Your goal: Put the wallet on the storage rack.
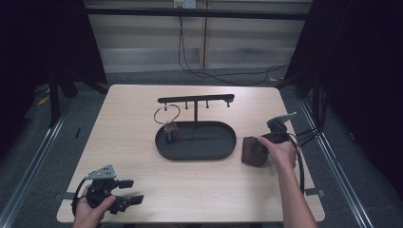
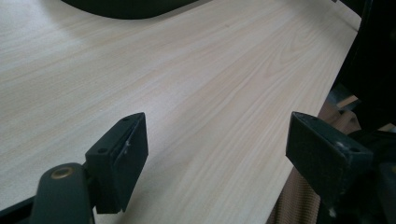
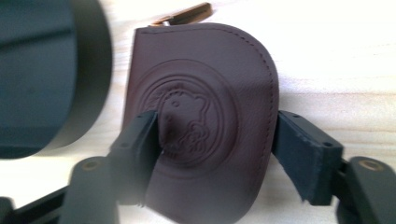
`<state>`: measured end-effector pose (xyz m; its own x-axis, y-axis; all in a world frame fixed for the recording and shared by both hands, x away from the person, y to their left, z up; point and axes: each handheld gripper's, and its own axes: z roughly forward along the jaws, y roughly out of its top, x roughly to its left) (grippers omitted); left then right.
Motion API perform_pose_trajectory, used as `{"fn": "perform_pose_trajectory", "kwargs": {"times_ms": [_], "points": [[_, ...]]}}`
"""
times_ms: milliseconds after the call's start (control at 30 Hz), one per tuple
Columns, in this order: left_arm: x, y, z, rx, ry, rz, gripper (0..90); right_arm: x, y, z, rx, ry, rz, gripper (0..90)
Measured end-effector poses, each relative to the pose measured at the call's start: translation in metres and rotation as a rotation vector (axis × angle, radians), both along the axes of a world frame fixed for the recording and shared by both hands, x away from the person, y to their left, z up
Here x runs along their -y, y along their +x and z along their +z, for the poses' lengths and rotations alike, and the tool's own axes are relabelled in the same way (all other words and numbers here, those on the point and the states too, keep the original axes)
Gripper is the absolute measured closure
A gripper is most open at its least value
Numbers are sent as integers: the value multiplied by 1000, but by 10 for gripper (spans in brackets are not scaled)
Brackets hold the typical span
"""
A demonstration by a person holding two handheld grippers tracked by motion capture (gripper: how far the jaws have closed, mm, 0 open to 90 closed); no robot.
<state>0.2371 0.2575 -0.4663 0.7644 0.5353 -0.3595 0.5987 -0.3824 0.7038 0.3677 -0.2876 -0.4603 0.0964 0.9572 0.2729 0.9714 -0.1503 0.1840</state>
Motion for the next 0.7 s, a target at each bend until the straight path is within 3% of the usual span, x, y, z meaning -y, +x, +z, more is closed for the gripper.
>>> {"fn": "perform_pose_trajectory", "kwargs": {"times_ms": [133, 433, 533, 633, 700], "points": [[0, 0, -1, -3, -1, 6, 211, 0, 3, -4, -15, 41, -15, 336], [2, 0, -1, -6, 2, -4, 211, -1, 6, -6, -13, 41, 3, 341], [3, 0, -1, -10, -5, -1, 211, -1, 7, -5, -13, 43, 0, 387], [2, 0, -1, -10, 0, 1, 211, -5, 6, -4, 20, 24, -1, 417], [2, 0, -1, -8, -2, 1, 211, -3, 5, 0, 33, 27, -36, 526]]}}
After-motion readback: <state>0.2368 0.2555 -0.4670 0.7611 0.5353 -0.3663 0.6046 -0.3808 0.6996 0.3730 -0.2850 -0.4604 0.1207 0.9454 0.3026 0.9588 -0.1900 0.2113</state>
